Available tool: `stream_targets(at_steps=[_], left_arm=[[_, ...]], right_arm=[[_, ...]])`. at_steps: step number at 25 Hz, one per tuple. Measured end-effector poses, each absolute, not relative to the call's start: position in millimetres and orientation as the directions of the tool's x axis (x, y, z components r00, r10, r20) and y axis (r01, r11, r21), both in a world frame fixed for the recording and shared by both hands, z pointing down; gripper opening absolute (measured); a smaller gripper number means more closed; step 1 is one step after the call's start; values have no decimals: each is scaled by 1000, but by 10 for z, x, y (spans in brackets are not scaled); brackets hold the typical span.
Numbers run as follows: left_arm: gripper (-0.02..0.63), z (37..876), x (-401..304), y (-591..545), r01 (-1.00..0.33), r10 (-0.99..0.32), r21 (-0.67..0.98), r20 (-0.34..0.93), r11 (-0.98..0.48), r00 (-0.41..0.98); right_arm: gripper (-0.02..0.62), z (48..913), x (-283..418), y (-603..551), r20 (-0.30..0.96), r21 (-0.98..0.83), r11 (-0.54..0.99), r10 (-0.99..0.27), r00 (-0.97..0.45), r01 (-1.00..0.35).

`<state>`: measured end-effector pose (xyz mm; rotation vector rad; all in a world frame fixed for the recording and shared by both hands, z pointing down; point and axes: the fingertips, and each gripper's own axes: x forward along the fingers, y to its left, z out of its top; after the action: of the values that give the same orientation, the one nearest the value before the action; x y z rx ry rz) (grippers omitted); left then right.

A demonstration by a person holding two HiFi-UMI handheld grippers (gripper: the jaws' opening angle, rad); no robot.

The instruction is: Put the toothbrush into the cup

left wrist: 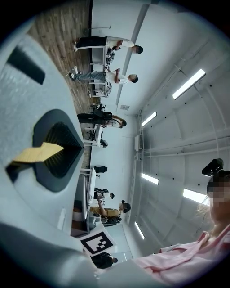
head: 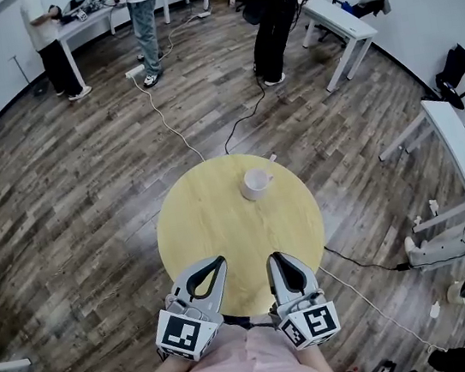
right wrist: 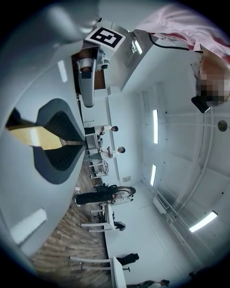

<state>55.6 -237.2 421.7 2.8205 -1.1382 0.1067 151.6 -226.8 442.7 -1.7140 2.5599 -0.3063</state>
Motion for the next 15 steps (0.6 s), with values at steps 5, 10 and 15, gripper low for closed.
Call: stream_targets(at_steps=[5, 10, 15], left_arm=[[-2, 4140, 598, -2353, -689, -686, 60, 66, -722, 725], [-2, 4153, 633, -2334, -683, -677, 67, 90, -728, 731], [-2, 4081, 713, -2352, -674, -673, 62, 42, -736, 739]], right_arm=[[25, 4394, 1525, -2250, 62, -185, 368, -921, -384, -911], [9, 4351, 1527, -2256, 55, -186, 364, -923, -380, -913], [8, 4402, 1543, -2250, 63, -189, 361, -924, -378, -913]])
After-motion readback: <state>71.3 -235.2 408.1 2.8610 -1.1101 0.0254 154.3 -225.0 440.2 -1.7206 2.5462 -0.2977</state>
